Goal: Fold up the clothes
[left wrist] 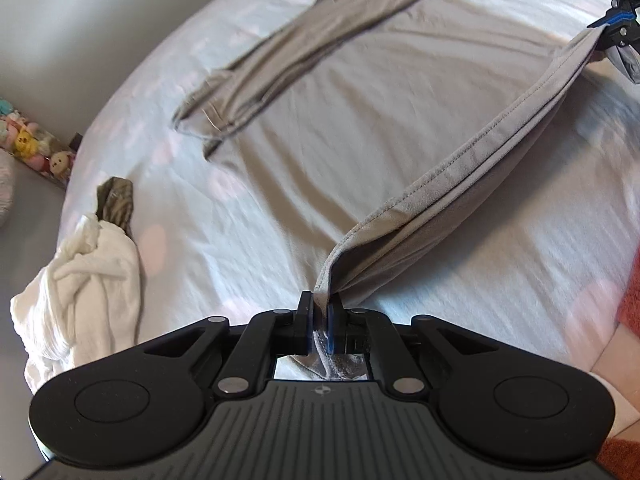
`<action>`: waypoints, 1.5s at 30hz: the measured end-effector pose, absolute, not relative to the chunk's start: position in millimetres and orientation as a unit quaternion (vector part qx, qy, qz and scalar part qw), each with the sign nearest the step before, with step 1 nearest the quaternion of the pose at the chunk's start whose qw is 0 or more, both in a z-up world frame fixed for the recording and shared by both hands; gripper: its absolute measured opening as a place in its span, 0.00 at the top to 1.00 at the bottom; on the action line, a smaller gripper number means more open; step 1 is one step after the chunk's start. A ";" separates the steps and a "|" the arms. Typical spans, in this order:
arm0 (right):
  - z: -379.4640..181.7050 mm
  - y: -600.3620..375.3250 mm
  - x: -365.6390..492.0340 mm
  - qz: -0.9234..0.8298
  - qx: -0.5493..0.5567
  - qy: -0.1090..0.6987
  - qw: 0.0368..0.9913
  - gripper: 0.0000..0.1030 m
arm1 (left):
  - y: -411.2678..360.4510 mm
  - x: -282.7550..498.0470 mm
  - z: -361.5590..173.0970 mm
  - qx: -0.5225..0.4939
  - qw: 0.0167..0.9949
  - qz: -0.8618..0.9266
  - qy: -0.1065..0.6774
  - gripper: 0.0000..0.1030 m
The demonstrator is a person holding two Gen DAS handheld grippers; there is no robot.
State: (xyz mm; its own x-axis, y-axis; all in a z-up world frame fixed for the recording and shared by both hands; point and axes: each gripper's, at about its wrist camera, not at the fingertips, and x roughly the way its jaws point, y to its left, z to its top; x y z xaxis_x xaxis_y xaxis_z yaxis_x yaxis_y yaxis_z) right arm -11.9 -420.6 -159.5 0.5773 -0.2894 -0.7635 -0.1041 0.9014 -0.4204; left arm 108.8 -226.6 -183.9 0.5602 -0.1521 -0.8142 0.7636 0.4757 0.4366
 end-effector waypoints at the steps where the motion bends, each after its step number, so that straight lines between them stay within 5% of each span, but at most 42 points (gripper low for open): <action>1: -155.9 -422.2 -12.5 -0.059 -0.215 0.450 0.865 0.95 | -225.5 109.1 -179.9 0.412 0.785 -0.294 0.358 0.96; 24: -99.8 -446.5 23.3 -0.116 -0.231 0.354 0.899 0.95 | -229.4 153.0 -115.5 0.318 0.858 -0.306 0.262 0.96; 45: -87.2 -529.1 195.6 -0.097 -0.270 0.333 0.898 0.95 | -307.9 323.8 -118.5 0.367 0.821 -0.334 0.281 0.96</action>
